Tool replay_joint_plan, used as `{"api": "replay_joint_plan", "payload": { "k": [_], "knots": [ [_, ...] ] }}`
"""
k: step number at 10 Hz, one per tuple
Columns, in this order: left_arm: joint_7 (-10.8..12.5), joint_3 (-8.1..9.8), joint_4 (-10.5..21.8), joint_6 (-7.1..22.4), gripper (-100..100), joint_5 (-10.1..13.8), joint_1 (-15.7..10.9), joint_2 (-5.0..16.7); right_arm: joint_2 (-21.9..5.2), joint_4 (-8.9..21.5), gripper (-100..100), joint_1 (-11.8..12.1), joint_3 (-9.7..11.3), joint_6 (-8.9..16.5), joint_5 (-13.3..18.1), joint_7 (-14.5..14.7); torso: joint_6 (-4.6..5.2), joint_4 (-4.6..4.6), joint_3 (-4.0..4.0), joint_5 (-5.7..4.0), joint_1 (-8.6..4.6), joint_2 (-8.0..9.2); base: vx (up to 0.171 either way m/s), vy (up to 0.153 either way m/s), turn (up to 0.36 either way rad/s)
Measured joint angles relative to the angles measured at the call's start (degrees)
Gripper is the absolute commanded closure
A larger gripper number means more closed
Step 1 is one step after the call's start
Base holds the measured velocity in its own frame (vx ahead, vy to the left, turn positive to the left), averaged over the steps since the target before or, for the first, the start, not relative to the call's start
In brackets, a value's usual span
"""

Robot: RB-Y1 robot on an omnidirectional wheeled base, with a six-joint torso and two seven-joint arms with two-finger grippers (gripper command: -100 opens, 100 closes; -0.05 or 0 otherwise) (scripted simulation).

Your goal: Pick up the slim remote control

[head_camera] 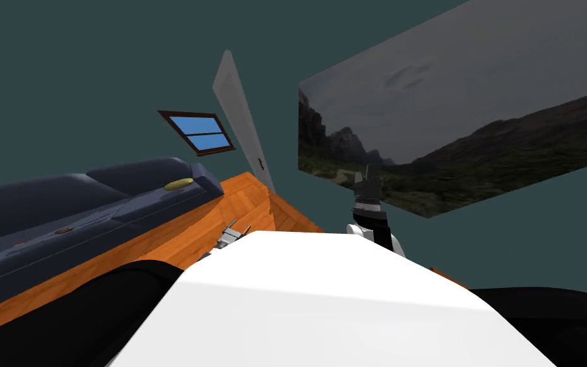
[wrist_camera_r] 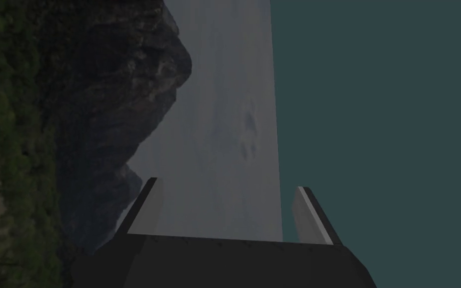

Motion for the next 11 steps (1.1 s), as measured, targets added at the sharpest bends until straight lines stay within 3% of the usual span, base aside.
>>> {"api": "replay_joint_plan", "payload": {
  "k": [5,6,8,9,11],
  "knots": [
    [-3.6,1.35,3.4,-0.6,-100,-4.7,2.4,1.1,0.0,0.0,0,0.0,0.0,0.0,0.0,0.0,0.03,0.01,0.01,-0.01,0.00,0.02,0.005,-0.036,0.427],
    [-5.5,2.09,6.2,-1.5,-100,-5.9,2.8,1.1,0.0,0.0,0,0.0,0.0,0.0,0.0,0.0,0.02,0.01,0.03,-0.02,-0.08,0.05,-0.005,-0.054,0.448],
    [-6.5,2.11,6.5,-1.2,-100,-7.8,3.7,1.4,0.0,0.0,0,0.0,0.0,0.0,0.0,0.0,0.04,0.01,0.02,-0.02,-0.03,0.02,-0.005,-0.037,0.467],
    [-7.8,2.77,9.6,-1.5,-100,-9.2,3.3,2.3,0.0,0.0,0,0.0,0.0,0.0,0.0,0.0,0.05,0.01,0.02,-0.02,-0.07,0.04,-0.010,-0.053,0.374],
    [-9.2,2.79,9.7,-1.4,-100,-11.0,4.8,1.9,0.0,0.0,0,0.0,0.0,0.0,0.0,0.0,0.07,0.01,0.01,-0.03,-0.06,0.02,-0.004,-0.021,0.381]
  ]
}}
